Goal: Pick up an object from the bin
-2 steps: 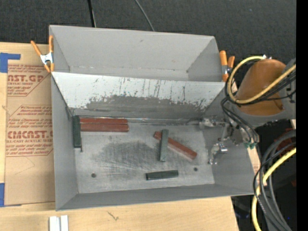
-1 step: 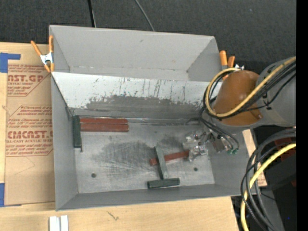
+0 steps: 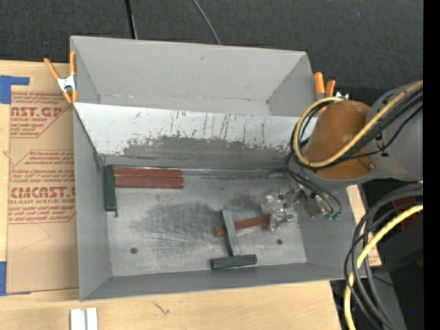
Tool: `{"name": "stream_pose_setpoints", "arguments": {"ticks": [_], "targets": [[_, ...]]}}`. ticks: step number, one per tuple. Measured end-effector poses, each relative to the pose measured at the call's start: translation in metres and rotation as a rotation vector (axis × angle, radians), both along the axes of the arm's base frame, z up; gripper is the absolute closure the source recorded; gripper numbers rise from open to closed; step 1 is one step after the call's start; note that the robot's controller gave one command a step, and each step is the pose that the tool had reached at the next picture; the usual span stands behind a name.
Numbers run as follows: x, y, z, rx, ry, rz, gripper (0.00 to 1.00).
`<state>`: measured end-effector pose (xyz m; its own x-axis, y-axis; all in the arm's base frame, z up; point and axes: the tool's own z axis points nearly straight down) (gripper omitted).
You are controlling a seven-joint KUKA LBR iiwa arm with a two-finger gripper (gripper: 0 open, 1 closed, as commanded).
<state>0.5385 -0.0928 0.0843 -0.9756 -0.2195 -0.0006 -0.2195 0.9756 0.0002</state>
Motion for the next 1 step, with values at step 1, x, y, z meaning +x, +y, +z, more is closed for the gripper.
{"name": "stream_pose_setpoints", "arguments": {"ticks": [1], "targets": [[0.0124, -0.0061, 0.1385, 0.000, -0.003, 0.000, 1.00]]}}
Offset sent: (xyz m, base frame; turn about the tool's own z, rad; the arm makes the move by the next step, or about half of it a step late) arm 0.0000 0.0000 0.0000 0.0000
